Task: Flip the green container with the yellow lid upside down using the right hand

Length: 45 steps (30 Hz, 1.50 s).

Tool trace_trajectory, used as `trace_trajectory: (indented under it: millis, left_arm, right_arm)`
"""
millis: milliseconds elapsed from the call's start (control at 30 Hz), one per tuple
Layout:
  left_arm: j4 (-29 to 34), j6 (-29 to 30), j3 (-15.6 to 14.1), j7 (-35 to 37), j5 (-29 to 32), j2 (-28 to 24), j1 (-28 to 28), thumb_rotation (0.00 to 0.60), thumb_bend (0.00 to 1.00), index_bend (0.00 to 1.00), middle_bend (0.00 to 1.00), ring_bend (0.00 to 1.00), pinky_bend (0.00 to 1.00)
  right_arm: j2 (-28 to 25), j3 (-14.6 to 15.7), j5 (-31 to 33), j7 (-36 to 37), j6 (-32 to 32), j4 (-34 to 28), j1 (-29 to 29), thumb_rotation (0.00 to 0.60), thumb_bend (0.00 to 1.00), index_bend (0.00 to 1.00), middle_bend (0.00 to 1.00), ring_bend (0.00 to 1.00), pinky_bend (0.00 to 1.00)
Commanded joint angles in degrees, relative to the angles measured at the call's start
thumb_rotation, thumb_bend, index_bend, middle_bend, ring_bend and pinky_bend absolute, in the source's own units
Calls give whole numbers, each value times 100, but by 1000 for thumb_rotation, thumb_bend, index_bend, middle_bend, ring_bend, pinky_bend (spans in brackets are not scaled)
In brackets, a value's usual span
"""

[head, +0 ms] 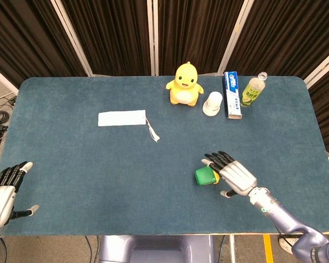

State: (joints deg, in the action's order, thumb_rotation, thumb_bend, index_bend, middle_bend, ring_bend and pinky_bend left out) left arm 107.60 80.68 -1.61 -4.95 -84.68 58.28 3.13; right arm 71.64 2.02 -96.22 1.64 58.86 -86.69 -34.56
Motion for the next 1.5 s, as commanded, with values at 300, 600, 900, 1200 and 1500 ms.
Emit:
trace_trajectory:
  millis: [300,600,900,1200,1500]
  left_arm:
    - [-32,-11,28,118,77,-34,6,600,0,0,0,0,0]
    - [-40,-13,40,221,99,-75,9,600,0,0,0,0,0]
    - [-45,-19,42,275,103,-100,14,600,0,0,0,0,0]
    - [-30,-26,21,220,88,-80,14,600,0,0,0,0,0]
    - [-16,-29,13,228,72,-86,17,600,0,0,0,0,0]
  right_arm:
    - [612,-507,1943,-4534,-1503,-897,-767,600,0,0,0,0,28]
    - [1092,-407,2963,-5784,-1384,-681,-943,600,173,28,195,89,415]
    - [1230,-207,2432,-5627,-1095,-334,-992,600,566,447,532,424,670]
    - [1153,-155,1265,-4205,-495,29,-898,600,612,464,551,444,676]
    - [1296,-380,837,-626,210,297,-601,600,615,443,523,444,661]
